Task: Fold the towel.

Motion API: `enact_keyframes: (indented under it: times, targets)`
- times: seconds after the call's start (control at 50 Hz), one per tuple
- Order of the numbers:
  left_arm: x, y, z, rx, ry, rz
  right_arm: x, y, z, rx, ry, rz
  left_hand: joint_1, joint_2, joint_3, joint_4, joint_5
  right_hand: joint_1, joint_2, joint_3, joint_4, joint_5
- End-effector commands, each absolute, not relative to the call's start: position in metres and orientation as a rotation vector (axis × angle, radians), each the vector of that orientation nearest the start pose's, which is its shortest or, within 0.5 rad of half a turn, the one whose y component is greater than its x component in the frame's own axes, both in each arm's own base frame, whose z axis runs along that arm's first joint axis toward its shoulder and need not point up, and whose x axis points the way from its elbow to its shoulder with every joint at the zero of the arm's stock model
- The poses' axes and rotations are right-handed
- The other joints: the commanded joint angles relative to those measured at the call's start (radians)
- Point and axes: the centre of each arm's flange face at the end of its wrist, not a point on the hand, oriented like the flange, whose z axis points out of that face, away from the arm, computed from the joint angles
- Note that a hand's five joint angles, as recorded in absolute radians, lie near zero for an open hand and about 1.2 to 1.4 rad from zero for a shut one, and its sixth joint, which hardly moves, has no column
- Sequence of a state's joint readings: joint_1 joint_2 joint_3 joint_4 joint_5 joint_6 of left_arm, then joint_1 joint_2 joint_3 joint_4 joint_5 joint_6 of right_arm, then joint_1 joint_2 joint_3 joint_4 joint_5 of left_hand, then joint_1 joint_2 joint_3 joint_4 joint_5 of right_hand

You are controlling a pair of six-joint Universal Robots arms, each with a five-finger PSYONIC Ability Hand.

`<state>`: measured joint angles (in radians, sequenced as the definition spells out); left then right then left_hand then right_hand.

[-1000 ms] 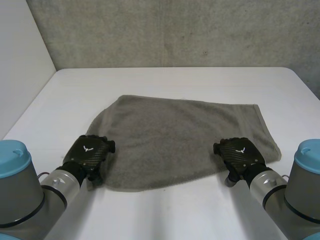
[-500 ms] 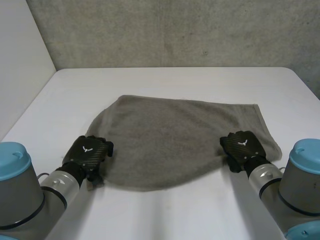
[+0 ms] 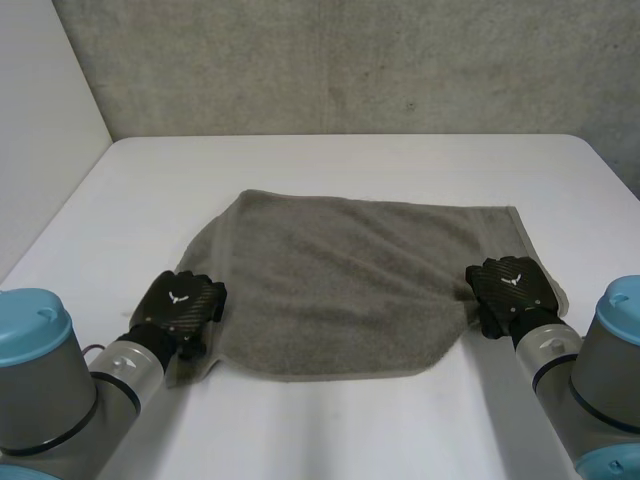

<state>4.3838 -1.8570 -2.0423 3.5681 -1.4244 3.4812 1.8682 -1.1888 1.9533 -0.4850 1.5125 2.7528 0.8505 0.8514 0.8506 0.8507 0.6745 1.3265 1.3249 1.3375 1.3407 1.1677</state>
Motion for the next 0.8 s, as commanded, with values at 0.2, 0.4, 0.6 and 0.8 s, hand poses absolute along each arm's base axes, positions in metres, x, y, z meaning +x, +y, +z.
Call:
enact_keyframes:
  times: [0.2,0.4,0.6,0.8]
  targets:
    - [-0.230,-0.207,0.122,1.050,2.492,-1.849,0.222,-0.254,0.121,-0.912,2.352,-1.887,-0.599,-0.600,-0.599,-0.599,-0.597,0.070,0.071,0.059,0.056,0.054]
    - [-0.232,-0.209,0.121,1.053,2.492,-1.852,0.222,-0.254,0.120,-0.914,2.352,-1.884,-0.584,-0.585,-0.584,-0.584,-0.583,0.070,0.071,0.059,0.056,0.054]
    - [-0.245,-0.216,0.110,1.077,2.512,-1.853,0.222,-0.254,0.119,-0.913,2.356,-1.881,-0.520,-0.520,-0.520,-0.520,-0.518,0.070,0.071,0.059,0.056,0.054]
    - [-0.253,-0.232,0.117,0.970,2.520,-1.964,0.222,-0.254,0.119,-0.916,2.357,-1.879,-0.028,-0.029,-0.028,-0.028,-0.027,0.070,0.071,0.059,0.056,0.054]
